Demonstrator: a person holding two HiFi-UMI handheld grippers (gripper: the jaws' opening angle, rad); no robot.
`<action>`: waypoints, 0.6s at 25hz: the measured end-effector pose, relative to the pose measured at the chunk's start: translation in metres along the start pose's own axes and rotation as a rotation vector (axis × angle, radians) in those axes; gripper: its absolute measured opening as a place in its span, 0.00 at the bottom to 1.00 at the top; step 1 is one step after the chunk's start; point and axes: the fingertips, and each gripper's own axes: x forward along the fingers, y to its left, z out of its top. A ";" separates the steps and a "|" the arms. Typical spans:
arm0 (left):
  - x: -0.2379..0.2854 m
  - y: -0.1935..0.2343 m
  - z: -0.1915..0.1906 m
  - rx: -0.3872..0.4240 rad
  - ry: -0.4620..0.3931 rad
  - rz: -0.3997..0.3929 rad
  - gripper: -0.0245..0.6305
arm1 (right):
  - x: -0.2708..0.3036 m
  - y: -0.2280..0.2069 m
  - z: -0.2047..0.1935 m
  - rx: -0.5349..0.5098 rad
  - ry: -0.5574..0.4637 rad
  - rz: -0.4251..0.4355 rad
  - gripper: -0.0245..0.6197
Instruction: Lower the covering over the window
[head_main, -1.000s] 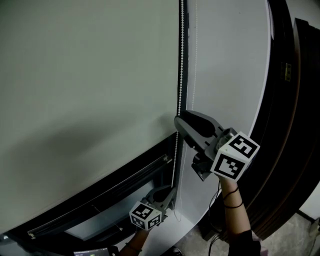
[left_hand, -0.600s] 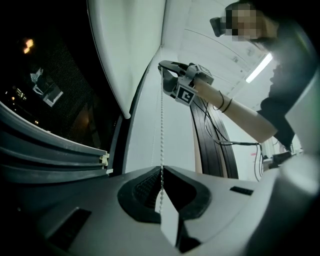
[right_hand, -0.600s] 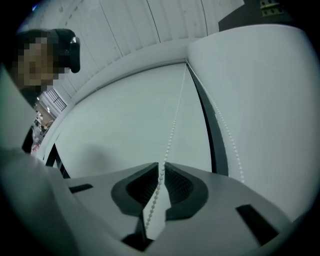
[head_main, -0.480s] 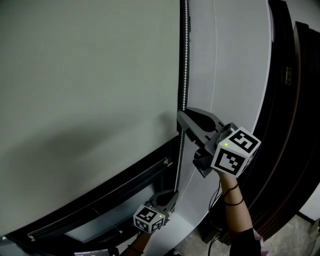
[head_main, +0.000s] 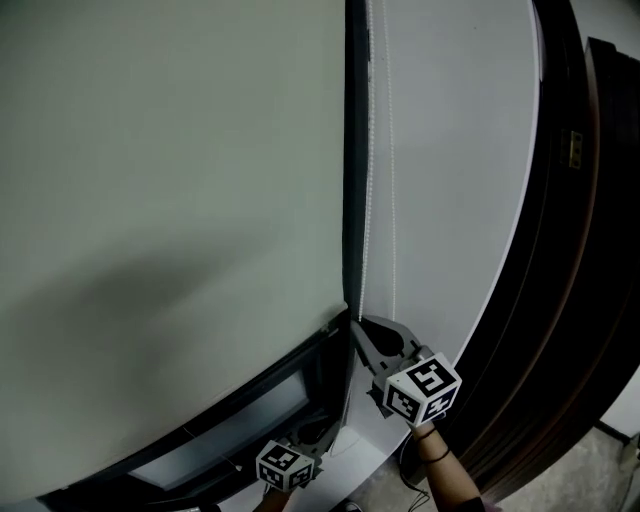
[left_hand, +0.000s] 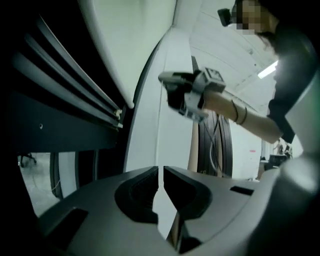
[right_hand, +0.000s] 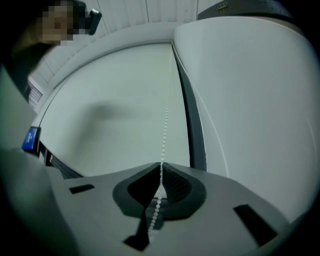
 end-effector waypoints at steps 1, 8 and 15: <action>-0.001 -0.001 0.014 0.004 -0.041 0.001 0.06 | -0.003 0.001 -0.024 -0.009 0.049 -0.006 0.07; 0.000 -0.006 0.157 0.188 -0.244 -0.033 0.06 | -0.027 0.008 -0.121 0.134 0.107 -0.037 0.07; 0.015 -0.014 0.252 0.319 -0.353 -0.110 0.11 | -0.038 0.036 -0.184 0.150 0.223 -0.013 0.07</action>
